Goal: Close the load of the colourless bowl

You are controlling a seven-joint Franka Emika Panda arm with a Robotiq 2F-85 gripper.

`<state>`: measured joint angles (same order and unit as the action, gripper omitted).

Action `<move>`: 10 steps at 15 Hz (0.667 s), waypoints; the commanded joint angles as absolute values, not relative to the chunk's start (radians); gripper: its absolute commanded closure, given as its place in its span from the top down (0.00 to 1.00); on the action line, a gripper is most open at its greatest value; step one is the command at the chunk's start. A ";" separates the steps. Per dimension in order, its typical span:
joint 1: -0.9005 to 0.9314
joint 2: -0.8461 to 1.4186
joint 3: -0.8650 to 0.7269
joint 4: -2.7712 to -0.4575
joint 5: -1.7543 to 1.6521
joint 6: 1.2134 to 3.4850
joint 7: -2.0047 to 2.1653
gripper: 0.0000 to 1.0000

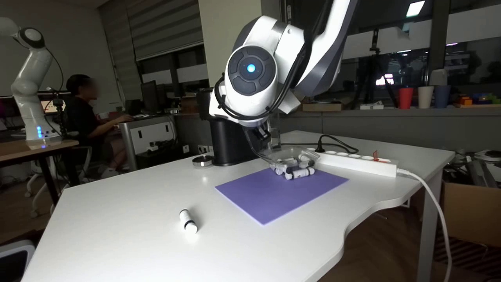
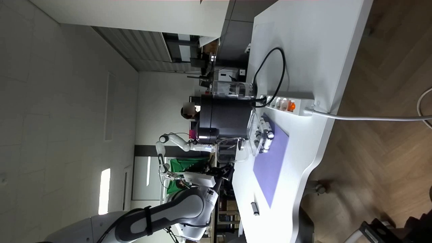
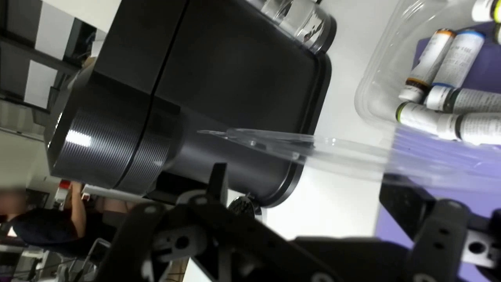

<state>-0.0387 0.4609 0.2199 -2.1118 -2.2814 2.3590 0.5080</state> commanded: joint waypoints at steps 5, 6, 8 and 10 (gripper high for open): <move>-0.162 0.307 0.072 -2.190 -2.022 2.614 0.394 1.00; -0.183 0.303 0.042 -2.191 -1.985 2.639 0.371 1.00; -0.225 0.294 -0.016 -2.192 -1.900 2.684 0.313 1.00; -0.254 0.280 -0.057 -2.194 -1.805 2.732 0.241 1.00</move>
<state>-0.2231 0.3245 -0.0109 -2.1690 -1.9094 2.6747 0.3168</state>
